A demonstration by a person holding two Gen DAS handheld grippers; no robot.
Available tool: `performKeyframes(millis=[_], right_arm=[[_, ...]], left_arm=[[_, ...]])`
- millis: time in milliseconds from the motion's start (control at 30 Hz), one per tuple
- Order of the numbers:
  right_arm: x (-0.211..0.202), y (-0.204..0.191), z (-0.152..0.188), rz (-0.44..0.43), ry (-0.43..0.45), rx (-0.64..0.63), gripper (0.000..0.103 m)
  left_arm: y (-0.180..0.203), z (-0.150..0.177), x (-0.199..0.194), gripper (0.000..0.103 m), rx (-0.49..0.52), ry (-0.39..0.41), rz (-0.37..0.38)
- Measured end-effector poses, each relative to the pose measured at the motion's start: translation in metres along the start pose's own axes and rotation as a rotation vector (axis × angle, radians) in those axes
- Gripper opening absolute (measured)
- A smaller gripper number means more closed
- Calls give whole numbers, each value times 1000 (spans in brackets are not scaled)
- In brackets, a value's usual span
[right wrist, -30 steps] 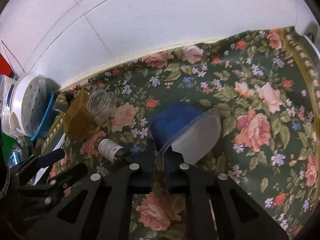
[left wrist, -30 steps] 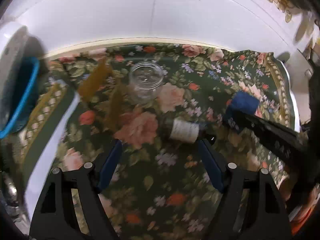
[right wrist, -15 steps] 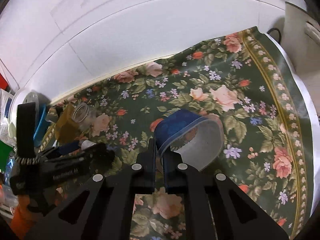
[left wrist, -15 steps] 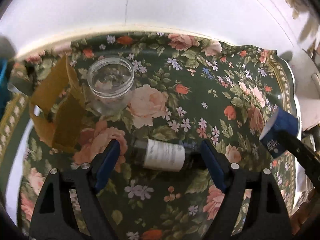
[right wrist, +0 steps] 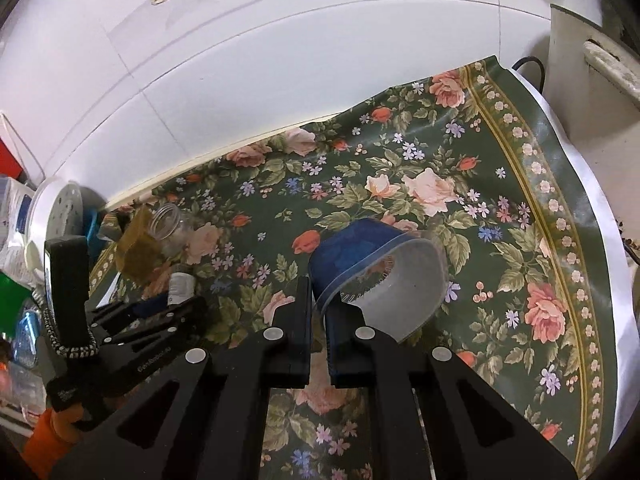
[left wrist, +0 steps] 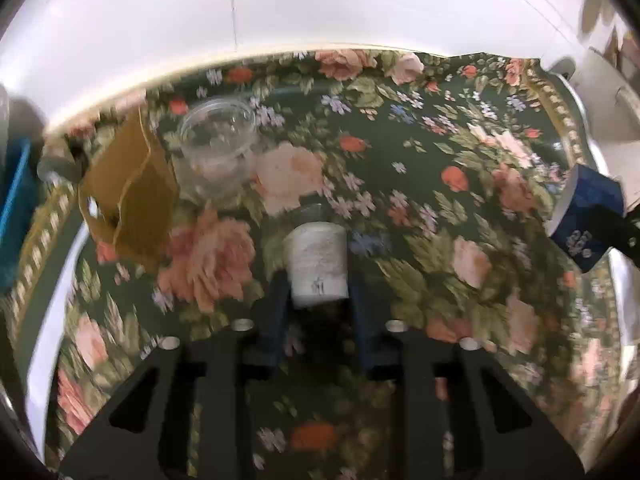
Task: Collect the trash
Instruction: 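Grasp brown medicine bottle with left gripper while right gripper grasps blue-white cup, then carry medicine bottle and cup down toward the white floor bin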
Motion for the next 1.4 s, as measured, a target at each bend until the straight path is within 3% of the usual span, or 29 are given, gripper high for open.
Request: performKeyframes(millis=[167, 500, 967, 1400], right_arm=[[-16, 1, 5, -20, 11, -13, 6], [-77, 11, 25, -81, 66, -89, 6], [-190, 9, 82, -153, 141, -264, 6], [-255, -25, 160, -136, 182, -247, 6]], left_arm=[[7, 9, -25, 27, -29, 37, 5], [52, 44, -117, 27, -51, 180, -42], [117, 144, -246, 27, -126, 334, -82], [115, 238, -308, 27, -83, 357, -35]])
Point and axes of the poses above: each gripper's, at about its wrist camera, not at the fingertips, and x roughly the way its jaws point, y to its right, z to its underside, the point moved 2 cm from there along x, roughly the way its jaws point, and after that the axes turned 3 degrees about -x, right-handed, at the moved point
